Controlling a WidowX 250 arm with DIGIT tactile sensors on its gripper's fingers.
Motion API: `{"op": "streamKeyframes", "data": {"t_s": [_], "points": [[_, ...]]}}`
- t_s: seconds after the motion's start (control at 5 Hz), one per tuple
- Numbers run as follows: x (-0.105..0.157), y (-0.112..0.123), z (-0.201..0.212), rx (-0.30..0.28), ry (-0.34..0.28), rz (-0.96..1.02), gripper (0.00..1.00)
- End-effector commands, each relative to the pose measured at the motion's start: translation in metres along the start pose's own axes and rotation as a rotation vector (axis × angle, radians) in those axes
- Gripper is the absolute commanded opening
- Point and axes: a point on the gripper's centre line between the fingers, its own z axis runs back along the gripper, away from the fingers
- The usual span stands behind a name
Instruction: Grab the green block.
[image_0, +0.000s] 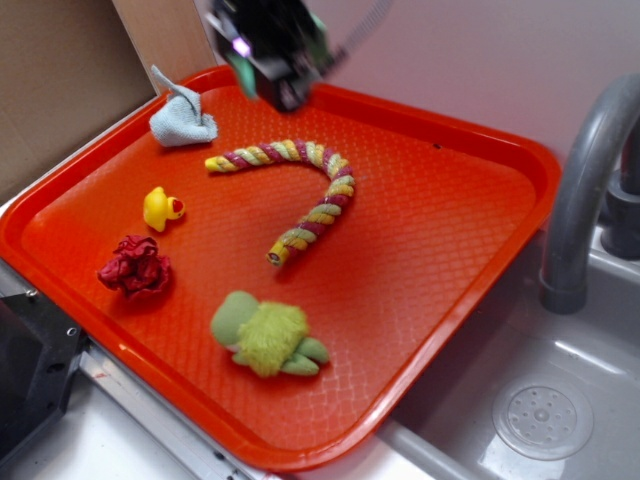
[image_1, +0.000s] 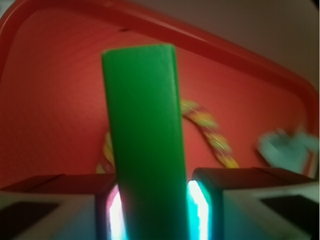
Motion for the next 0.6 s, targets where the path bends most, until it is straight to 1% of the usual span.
{"op": "streamKeyframes", "data": {"t_s": [0.0,0.2,0.4], "points": [[-0.044,0.037,0.041,-0.118,-0.011,0.249,0.0],[-0.064,0.04,0.046,-0.157,-0.022,0.3,0.0],[-0.063,0.032,0.037,-0.335,-0.053,0.22,0.0]]}}
